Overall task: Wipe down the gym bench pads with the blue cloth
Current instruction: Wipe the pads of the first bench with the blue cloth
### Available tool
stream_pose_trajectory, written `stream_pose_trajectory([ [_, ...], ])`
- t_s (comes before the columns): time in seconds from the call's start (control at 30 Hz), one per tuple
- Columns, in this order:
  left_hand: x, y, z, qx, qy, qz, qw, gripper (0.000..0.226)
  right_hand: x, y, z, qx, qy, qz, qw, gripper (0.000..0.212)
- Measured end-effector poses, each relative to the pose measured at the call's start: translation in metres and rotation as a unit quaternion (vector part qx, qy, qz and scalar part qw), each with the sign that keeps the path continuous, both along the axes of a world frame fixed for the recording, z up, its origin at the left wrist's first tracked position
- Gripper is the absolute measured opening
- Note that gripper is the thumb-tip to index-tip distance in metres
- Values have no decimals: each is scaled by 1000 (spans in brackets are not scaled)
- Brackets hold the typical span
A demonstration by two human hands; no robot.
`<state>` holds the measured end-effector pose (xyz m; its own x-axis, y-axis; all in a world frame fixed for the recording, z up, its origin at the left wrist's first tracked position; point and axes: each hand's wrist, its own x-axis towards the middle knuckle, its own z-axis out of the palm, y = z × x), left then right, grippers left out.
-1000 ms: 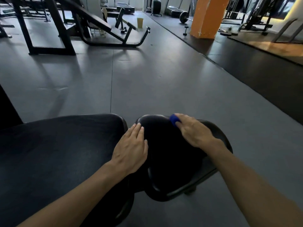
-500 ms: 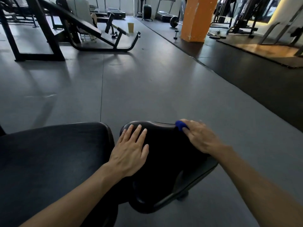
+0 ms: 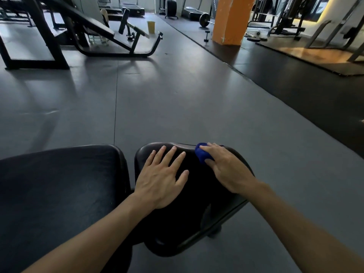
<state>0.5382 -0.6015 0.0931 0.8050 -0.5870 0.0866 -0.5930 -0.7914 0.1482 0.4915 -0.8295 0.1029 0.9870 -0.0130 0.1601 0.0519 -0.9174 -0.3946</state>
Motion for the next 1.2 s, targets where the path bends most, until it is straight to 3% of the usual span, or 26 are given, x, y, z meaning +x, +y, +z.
stream_pose_trajectory([
  [0.1,-1,-1,1,-4,-9,6,1000,78,-15,-15,3,16,-36,-52,998,41],
  [0.23,-2,0,2,-11,-5,6,1000,78,-11,2,14,-46,-91,-165,981,23],
  [0.37,-2,0,3,-14,3,7,1000,81,-24,39,18,-62,-72,-239,966,36],
  [0.47,-4,0,2,-18,4,5,1000,80,-41,38,26,-75,-15,-240,968,44],
  [0.57,-3,1,2,-16,2,5,1000,78,-39,16,35,-118,-53,-220,967,54],
  [0.67,-3,2,1,-15,2,6,1000,78,-26,10,23,-99,60,-112,987,62],
  [0.73,-3,3,0,-14,2,3,1000,80,-24,15,6,-122,100,-97,983,60],
  [0.8,-2,3,-1,-18,1,1,1000,78,-34,23,0,-122,81,-102,984,61],
  [0.9,-2,3,-2,-17,-2,-3,1000,73,-55,31,-1,-42,43,-125,990,68],
  [1.0,-1,2,-2,-11,1,-12,1000,69,-31,15,-7,-51,21,-138,989,61],
  [1.2,-2,2,0,-13,0,-8,1000,69,75,-13,0,-72,141,-170,973,38],
])
